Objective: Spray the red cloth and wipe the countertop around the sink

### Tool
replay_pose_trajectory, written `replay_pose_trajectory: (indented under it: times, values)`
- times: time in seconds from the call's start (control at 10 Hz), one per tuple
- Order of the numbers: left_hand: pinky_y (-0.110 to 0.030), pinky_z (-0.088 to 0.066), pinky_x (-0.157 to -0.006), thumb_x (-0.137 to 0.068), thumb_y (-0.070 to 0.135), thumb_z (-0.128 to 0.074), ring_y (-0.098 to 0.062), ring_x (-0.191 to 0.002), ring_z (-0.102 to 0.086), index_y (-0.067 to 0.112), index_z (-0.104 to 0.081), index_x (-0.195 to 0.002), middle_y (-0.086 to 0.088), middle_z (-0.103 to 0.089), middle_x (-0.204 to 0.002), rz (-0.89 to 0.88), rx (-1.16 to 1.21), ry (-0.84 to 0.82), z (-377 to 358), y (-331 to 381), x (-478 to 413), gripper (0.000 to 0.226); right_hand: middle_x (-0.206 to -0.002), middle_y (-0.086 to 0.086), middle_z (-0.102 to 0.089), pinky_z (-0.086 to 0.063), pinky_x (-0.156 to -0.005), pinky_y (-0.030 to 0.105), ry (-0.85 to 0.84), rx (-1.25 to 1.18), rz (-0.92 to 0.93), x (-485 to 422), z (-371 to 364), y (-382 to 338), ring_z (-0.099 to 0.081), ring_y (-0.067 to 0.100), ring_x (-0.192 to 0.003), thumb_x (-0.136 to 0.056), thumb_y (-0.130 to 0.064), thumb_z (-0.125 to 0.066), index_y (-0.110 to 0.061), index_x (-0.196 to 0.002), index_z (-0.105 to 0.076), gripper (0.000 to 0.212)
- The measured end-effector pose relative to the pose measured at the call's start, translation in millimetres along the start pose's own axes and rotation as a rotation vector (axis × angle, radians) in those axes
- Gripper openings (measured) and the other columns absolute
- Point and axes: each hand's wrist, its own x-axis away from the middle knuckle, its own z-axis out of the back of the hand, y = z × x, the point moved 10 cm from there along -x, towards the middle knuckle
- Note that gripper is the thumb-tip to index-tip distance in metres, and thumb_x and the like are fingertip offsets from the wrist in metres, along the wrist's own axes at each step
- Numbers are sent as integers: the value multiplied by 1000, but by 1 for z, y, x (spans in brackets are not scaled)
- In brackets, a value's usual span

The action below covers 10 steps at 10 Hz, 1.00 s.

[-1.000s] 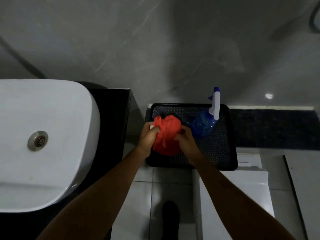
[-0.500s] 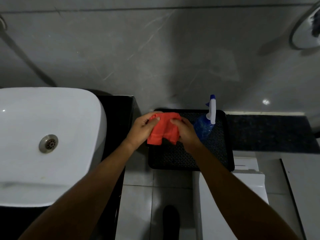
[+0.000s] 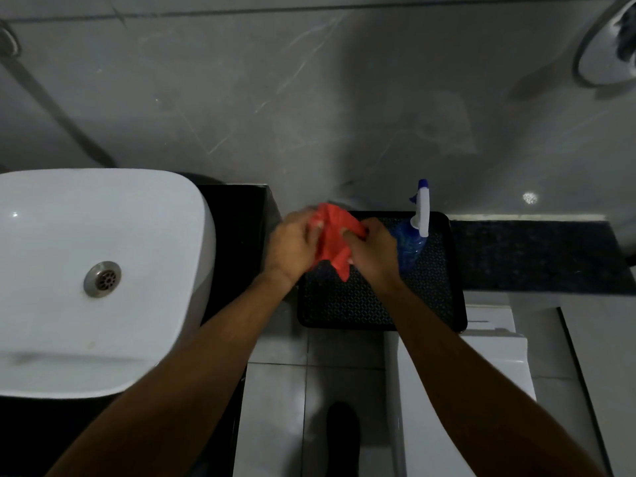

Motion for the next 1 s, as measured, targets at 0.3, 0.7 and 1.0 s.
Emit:
replay_pose_trajectory:
  times: [0.3, 0.7, 1.0]
  values:
    - [-18, -47, -72, -90, -6, -42, -6, -75, -59, 20, -66, -99, 1, -65, -83, 253, 720, -65, -34, -24, 17, 36, -106, -2, -62, -54, -60, 17, -279, -509, -83, -4, -27, 17, -65, 12, -90, -80, -25, -72, -25, -113, -52, 38]
    - [-44, -50, -99, -83, 13, -65, -35, -114, -60, 1, -51, -132, -26, -60, -130, 674, 655, -295, -134, -99, 68, 53, -104, 10, -59, -43, -72, 26, -266, -2, -109, -37, -67, 79, -56, 18, -83, -88, -5, -50, -16, -131, -44, 45]
    - [-46, -44, -102, -95, 21, -50, -39, -122, -48, 11, -44, -143, -18, -46, -135, 230, -292, -349, -100, -58, 27, 49, -142, 18, -42, -38, -102, 49, -250, 642, 308, -17, -64, 22, -37, 39, -126, -87, -11, -49, -8, -133, -46, 45]
